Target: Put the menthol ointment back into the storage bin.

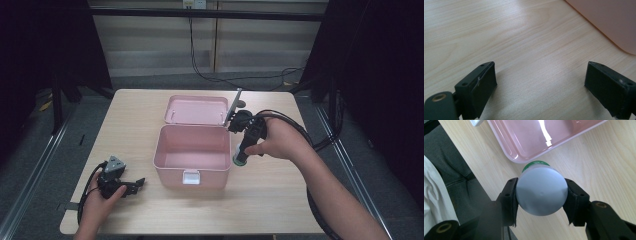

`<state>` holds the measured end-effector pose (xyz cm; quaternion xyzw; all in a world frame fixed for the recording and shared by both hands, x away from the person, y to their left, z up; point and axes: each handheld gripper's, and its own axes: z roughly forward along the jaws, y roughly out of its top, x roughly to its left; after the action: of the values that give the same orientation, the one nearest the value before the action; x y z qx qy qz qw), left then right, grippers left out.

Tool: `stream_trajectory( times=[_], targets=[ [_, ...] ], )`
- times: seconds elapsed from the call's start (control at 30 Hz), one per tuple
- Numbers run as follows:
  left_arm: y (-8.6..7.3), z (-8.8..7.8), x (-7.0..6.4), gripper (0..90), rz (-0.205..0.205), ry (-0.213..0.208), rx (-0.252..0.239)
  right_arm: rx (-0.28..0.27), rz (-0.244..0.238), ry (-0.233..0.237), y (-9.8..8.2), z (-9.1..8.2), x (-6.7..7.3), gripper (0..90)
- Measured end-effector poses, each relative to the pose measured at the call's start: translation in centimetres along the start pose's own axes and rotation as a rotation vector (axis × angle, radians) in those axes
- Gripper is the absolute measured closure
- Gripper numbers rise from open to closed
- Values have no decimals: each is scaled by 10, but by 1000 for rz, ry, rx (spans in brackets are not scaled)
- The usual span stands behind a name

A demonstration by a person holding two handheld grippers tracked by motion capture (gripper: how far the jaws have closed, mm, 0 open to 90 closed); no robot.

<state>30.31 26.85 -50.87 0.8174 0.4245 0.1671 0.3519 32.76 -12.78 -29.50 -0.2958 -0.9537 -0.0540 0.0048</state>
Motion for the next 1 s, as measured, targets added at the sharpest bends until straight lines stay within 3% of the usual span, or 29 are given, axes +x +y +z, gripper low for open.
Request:
stream_trajectory(
  times=[0.7, 1.0],
  targets=[
    [0, 0, 0, 98, 0, -2, 1, 18, 49, -15, 36, -2, -7, 508],
    [0, 0, 0, 98, 0, 0, 1, 22, 46, -27, 55, 3, -4, 508]
  ],
)
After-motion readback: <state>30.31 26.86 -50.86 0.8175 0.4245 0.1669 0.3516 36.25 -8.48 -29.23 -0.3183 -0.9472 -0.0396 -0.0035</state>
